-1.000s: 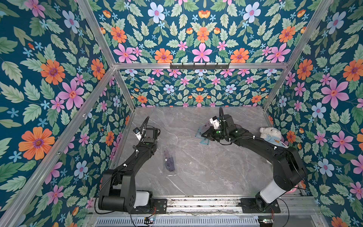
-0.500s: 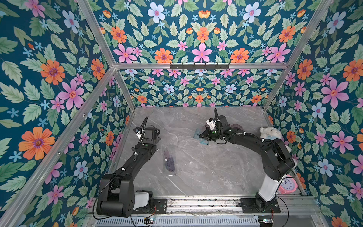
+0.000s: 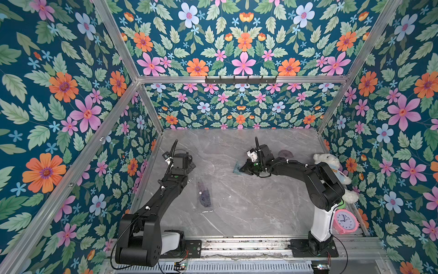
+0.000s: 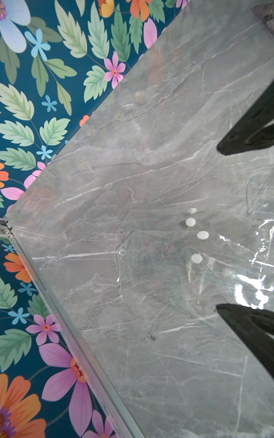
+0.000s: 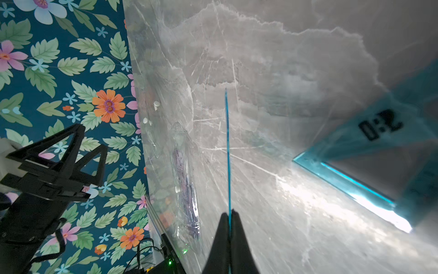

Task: Open the ruler set and take out the ruler
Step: Place the ruler at the center of the board, then adjust the ruler at the center of the board.

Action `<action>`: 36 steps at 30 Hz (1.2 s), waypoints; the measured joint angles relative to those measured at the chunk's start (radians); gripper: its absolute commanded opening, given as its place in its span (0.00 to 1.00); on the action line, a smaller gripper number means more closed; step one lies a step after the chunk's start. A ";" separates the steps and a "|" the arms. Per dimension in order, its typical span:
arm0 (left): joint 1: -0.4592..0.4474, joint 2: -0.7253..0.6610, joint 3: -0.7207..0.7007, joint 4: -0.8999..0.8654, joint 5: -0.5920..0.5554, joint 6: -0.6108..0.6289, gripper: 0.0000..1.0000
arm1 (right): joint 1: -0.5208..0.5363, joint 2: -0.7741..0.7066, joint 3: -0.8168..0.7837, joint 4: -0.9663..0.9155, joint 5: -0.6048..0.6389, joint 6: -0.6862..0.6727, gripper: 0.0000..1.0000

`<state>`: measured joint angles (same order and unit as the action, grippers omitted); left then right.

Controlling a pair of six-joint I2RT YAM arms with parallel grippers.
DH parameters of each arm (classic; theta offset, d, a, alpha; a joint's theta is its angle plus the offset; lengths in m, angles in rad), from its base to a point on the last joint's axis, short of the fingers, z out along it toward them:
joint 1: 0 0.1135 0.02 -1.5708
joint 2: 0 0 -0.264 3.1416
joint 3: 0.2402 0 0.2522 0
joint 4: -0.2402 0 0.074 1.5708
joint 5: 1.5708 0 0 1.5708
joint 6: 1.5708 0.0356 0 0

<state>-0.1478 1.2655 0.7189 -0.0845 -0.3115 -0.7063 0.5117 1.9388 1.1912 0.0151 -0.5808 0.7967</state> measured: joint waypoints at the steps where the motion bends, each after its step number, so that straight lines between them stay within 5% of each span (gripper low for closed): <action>1: 0.000 0.000 -0.003 0.005 0.007 0.000 0.99 | 0.000 0.006 -0.004 0.009 -0.006 0.008 0.04; 13: 0.000 -0.008 -0.011 0.032 0.050 0.000 0.99 | 0.000 0.015 -0.009 -0.022 0.028 -0.021 0.39; 22: -0.004 -0.014 -0.010 0.055 0.085 0.031 0.99 | 0.021 -0.037 0.114 -0.251 0.237 -0.156 0.40; 36: -0.012 -0.009 -0.006 0.070 0.153 0.062 0.99 | 0.036 0.222 0.473 -0.575 0.480 -0.438 0.42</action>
<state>-0.1600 1.2568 0.7128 -0.0147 -0.1585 -0.6445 0.5476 2.1605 1.6638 -0.5598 -0.1013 0.3588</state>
